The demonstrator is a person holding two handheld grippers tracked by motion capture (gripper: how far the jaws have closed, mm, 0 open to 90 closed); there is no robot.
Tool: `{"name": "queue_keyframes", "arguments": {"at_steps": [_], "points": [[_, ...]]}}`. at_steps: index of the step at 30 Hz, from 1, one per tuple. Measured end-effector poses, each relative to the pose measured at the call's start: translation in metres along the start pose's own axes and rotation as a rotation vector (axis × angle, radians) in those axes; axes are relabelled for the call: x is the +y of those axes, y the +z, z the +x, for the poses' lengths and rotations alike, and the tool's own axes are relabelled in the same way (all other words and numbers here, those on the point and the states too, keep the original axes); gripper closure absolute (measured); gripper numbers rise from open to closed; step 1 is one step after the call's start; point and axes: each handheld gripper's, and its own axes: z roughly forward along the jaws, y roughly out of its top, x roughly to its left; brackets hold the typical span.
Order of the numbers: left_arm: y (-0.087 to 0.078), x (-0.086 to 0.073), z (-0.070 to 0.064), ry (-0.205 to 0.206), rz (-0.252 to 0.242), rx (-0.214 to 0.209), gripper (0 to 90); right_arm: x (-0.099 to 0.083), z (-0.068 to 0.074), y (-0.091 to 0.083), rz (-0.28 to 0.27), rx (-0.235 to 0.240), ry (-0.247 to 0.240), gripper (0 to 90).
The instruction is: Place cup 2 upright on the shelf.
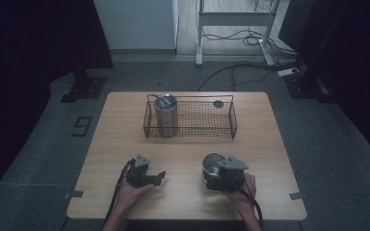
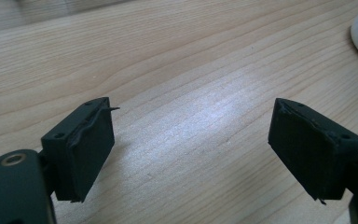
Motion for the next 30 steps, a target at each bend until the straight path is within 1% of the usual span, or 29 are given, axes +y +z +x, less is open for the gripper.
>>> {"name": "queue_keyframes", "arguments": {"at_steps": [5,10,14,18,20,24,30], "points": [[0.000,0.000,0.000,0.002,0.001,0.001,14.5,0.000,0.002,0.001,-0.007,-0.019,0.011,6.5],[-0.002,0.001,-0.002,0.007,-0.007,0.000,14.5,0.000,0.002,0.000,-0.008,-0.025,0.020,6.5],[-0.001,0.001,-0.002,0.010,-0.003,0.001,14.5,0.000,-0.002,-0.002,-0.014,-0.041,0.044,6.5],[0.000,0.000,-0.002,0.014,0.009,0.006,14.5,0.001,-0.007,-0.007,-0.031,-0.036,0.067,6.5],[0.000,0.000,-0.004,0.022,0.011,0.014,14.5,0.003,-0.009,-0.010,-0.040,-0.038,0.069,6.5],[0.000,0.001,-0.005,0.023,0.012,0.010,14.5,0.005,-0.009,-0.014,-0.055,-0.044,0.065,6.5],[-0.001,0.001,-0.004,0.020,0.013,0.008,14.5,0.010,-0.009,-0.018,-0.067,-0.031,0.069,6.5]]}}
